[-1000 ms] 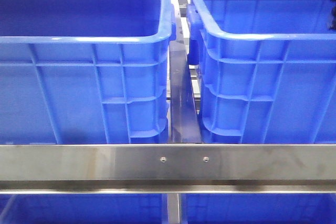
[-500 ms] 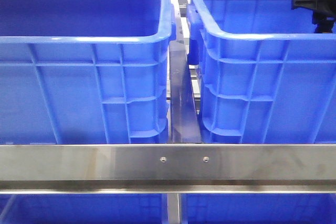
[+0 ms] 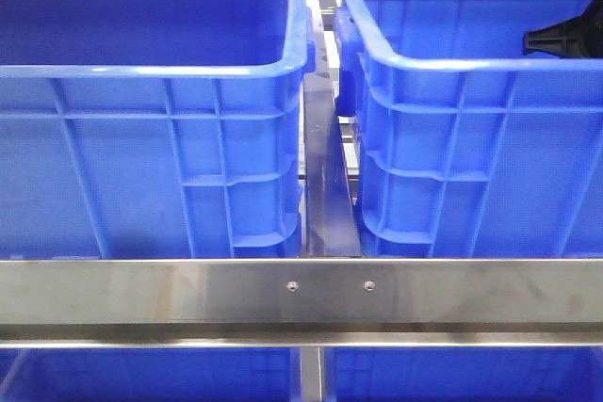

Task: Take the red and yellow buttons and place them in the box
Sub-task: 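Lower the red button into the empty crate and open the right gripper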

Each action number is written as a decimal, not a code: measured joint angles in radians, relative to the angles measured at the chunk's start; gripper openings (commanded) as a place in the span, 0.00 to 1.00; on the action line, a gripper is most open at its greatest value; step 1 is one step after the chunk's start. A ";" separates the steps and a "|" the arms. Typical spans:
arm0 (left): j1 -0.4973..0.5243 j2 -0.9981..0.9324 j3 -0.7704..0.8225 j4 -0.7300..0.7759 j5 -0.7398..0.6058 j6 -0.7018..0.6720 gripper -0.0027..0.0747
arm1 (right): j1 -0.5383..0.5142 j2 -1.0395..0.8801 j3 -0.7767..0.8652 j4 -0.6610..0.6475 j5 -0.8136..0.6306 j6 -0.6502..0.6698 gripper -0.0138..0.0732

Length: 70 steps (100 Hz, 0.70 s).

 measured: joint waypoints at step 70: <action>0.000 0.000 0.000 0.000 0.000 0.000 0.01 | -0.002 -0.064 0.014 0.014 0.061 0.000 0.85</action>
